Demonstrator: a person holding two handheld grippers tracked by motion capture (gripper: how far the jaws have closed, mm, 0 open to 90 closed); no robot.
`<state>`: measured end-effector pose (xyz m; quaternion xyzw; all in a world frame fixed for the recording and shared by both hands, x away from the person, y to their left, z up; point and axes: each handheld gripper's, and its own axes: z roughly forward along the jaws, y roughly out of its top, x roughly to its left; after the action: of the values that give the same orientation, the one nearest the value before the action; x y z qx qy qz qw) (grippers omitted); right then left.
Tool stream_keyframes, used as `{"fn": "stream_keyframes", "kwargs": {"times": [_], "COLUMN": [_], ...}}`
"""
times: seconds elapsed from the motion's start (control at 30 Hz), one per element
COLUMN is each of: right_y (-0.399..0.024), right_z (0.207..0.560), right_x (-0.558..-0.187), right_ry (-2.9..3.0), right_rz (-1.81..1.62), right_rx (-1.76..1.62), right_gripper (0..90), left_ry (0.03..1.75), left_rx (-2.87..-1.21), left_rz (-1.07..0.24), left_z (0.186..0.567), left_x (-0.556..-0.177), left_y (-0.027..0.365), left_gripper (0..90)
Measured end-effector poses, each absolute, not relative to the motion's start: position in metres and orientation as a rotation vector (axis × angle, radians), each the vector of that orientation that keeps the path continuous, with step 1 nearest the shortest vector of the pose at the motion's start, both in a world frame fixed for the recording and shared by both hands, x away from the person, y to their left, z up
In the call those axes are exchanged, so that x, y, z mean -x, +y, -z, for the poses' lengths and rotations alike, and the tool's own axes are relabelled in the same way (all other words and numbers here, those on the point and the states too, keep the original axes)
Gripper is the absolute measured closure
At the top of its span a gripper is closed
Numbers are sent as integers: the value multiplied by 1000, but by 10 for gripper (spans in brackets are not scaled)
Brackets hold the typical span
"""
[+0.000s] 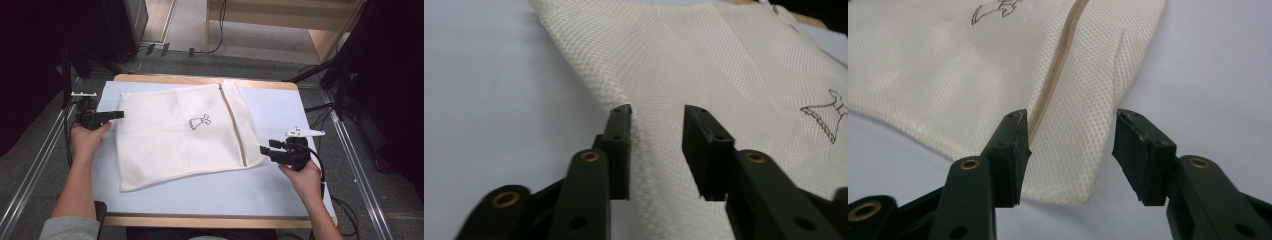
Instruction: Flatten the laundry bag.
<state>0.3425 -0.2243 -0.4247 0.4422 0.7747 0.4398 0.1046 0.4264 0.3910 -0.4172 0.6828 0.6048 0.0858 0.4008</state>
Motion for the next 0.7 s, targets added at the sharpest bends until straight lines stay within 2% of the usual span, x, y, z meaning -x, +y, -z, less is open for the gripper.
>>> {"fn": "stream_keyframes", "kwargs": {"times": [0.17,0.7], "right_y": [-211,-182], "right_z": [426,440], "right_x": [-362,-439], "right_ry": [2304,2350], "right_rz": [-1272,-1175], "right_rx": [-1271,-1295], "right_gripper": [508,503], "left_ry": [1530,1564], "left_rx": [-1726,-1851], "left_rz": [-228,-225], "left_z": [410,420], "left_x": [-408,-343], "left_y": [392,374], "left_gripper": [528,522]}}
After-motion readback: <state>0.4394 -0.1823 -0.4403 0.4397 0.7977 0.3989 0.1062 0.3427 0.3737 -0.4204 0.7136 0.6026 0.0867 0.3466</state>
